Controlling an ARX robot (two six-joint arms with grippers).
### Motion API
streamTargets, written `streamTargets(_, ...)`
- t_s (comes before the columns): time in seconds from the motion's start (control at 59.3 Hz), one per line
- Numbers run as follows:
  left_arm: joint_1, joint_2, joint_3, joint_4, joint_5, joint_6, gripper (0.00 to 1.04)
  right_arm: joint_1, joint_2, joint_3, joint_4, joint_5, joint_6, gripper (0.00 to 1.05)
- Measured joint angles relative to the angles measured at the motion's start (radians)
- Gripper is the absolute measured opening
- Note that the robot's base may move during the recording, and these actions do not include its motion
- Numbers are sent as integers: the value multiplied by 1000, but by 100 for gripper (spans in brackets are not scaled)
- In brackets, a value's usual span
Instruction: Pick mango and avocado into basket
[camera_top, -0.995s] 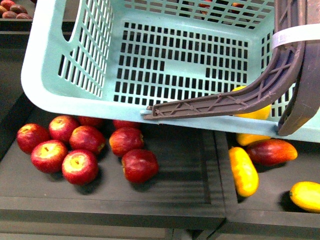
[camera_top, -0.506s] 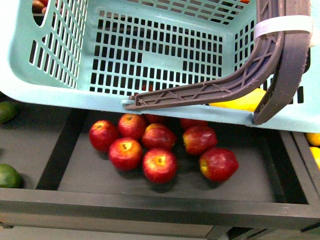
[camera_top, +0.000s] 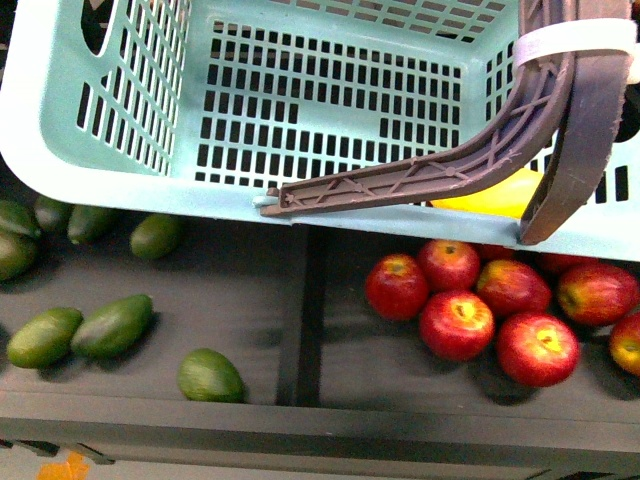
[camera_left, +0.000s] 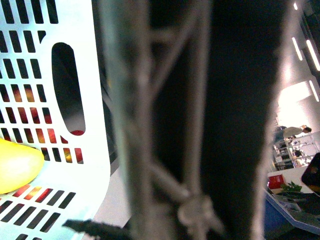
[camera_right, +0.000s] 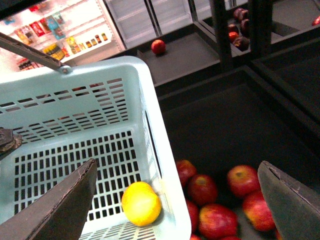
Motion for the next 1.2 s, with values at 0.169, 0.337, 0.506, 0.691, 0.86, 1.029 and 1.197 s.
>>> streamTargets(0.169, 0, 0, 0, 0, 0, 3, 8, 0, 2, 0, -1, -1, 0, 96)
streamTargets(0.337, 0, 0, 0, 0, 2, 2, 8, 0, 1, 0, -1, -1, 0, 96)
streamTargets(0.506, 0, 0, -1, 0, 2, 1, 8, 1, 1, 0, -1, -1, 0, 96)
streamTargets(0.691, 0, 0, -1, 0, 0, 1, 8, 0, 1, 0, -1, -2, 0, 96)
streamTargets(0.86, 0, 0, -2, 0, 0, 2, 8, 0, 1, 0, -1, -1, 0, 96)
streamTargets(1.029, 0, 0, -2, 0, 0, 5, 8, 0, 1, 0, -1, 0, 0, 96)
streamTargets(1.197, 10, 0, -2, 0, 1, -4, 8, 2, 3, -1, -1, -8, 0, 96)
